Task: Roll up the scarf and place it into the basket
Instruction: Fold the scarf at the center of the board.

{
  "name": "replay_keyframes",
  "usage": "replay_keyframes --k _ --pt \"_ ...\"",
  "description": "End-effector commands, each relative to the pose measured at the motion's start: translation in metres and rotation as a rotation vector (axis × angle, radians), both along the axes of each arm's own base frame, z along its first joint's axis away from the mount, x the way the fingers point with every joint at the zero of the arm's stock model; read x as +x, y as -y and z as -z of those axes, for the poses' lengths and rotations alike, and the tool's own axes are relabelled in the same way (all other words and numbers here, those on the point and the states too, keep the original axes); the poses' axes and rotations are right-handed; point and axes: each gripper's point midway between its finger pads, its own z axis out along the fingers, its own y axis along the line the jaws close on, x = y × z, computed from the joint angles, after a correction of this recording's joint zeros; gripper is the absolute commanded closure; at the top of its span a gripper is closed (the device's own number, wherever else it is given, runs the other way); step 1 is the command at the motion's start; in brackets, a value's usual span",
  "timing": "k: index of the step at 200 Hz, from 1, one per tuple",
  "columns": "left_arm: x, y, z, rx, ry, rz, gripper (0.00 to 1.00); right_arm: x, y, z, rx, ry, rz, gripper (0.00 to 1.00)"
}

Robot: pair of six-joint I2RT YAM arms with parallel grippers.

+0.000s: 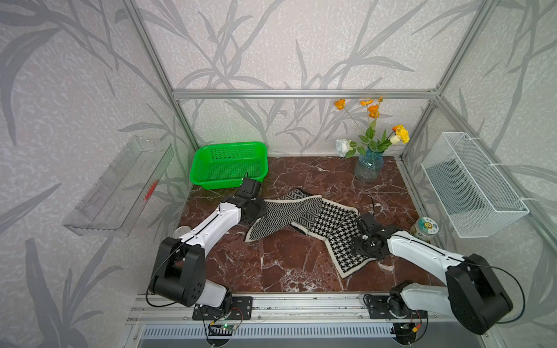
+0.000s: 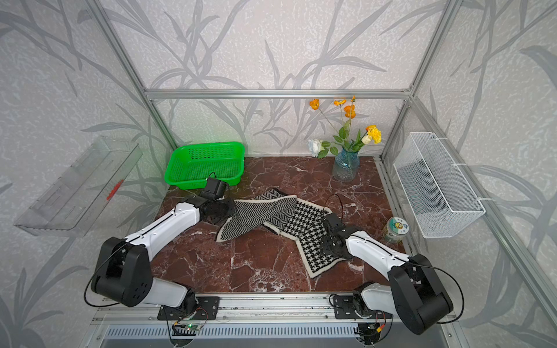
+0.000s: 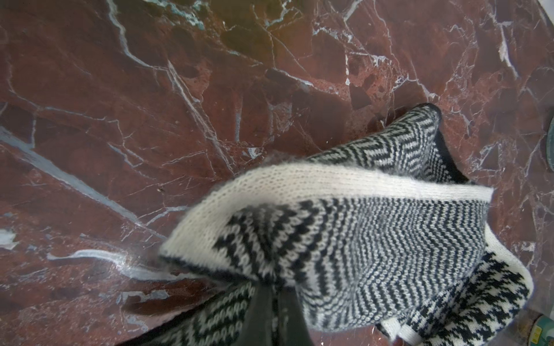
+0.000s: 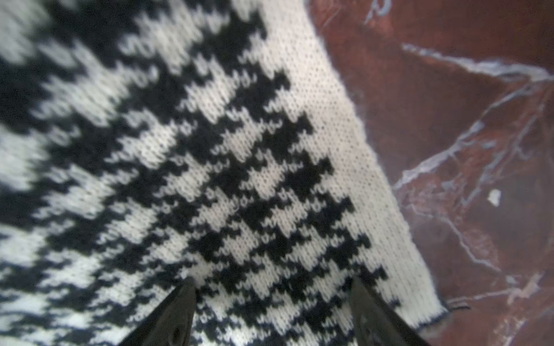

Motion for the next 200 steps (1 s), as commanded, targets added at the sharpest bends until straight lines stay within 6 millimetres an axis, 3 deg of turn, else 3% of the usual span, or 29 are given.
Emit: replay_keyframes --k 1,26,41,52,83,125,163,200 --pt "0.006 -0.005 -0.008 -0.009 0.005 -0.026 1.00 -0.012 -0.005 0.011 0.018 -0.066 -0.012 0.42" --pt "0.006 -0.008 -0.008 -0.011 0.003 -0.035 1.00 -0.008 -0.009 0.011 0.039 -0.050 -0.011 0.75" --pt "0.007 -0.013 -0.009 -0.005 0.009 -0.044 1.00 -0.005 -0.010 0.010 0.043 -0.040 -0.014 0.85" --pt "0.007 -0.016 -0.011 -0.004 0.014 -0.054 1.00 -0.001 -0.012 0.005 0.048 -0.025 -0.024 1.00" --pt "0.009 -0.026 -0.020 -0.004 0.049 -0.088 1.00 0.021 -0.014 -0.030 0.038 0.078 -0.041 1.00" --pt "0.013 -0.051 -0.051 0.017 0.136 -0.164 0.98 0.058 -0.008 -0.120 0.018 0.304 -0.064 1.00" --pt "0.016 -0.071 -0.094 0.041 0.229 -0.206 0.90 0.076 0.015 -0.199 0.038 0.470 -0.045 1.00" --pt "0.018 -0.068 -0.126 0.028 0.252 -0.176 0.83 0.090 0.044 -0.257 0.066 0.601 0.009 1.00"
